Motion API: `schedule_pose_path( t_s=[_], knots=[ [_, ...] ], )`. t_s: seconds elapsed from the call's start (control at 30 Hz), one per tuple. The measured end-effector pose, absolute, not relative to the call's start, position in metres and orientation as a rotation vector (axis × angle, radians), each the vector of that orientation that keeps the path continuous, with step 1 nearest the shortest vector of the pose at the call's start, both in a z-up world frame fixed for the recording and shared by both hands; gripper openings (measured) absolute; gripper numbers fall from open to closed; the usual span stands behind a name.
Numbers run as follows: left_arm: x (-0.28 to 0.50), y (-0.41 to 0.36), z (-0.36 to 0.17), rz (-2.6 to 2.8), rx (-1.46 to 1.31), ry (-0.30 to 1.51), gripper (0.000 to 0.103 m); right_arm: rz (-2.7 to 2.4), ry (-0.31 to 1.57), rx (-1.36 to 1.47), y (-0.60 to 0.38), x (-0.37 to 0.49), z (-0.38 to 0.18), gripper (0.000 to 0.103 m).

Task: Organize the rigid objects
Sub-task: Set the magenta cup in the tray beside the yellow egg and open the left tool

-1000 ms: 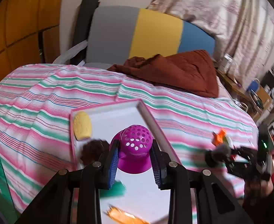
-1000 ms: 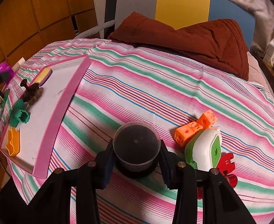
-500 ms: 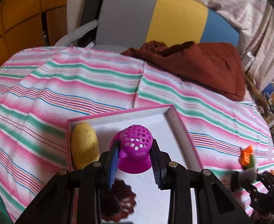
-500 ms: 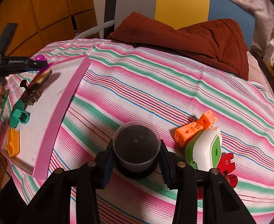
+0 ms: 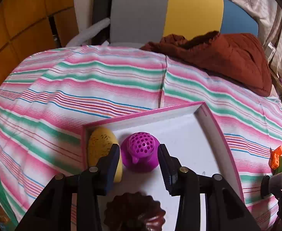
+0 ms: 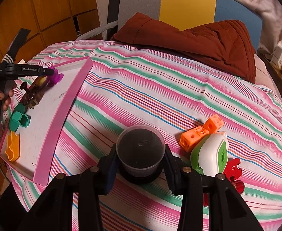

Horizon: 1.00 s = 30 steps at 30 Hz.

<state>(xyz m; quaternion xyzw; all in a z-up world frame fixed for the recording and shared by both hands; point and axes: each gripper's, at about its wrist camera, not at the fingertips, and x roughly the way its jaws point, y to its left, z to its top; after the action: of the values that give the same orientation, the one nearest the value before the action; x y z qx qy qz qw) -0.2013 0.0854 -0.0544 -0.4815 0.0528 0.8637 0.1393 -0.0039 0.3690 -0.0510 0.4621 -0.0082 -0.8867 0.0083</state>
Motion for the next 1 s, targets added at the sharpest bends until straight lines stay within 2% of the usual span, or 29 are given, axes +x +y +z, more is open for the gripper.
schedule_pose_path(
  t_s=[0.37, 0.67, 1.0],
  knots=[
    [-0.115, 0.081, -0.002, 2.584, -1.109, 0.196, 0.042, -2.786, 0.005, 1.439, 0.366, -0.003, -0.052, 0.043],
    [-0.049, 0.082, -0.003, 2.54, -1.099, 0.194, 0.042, -2.788, 0.005, 1.438, 0.367, -0.002, -0.053, 0.044],
    [-0.022, 0.076, -0.006, 2.536, -1.093, 0.226, 0.042, -2.796, -0.011, 1.436, 0.367, -0.002, -0.053, 0.044]
  ],
)
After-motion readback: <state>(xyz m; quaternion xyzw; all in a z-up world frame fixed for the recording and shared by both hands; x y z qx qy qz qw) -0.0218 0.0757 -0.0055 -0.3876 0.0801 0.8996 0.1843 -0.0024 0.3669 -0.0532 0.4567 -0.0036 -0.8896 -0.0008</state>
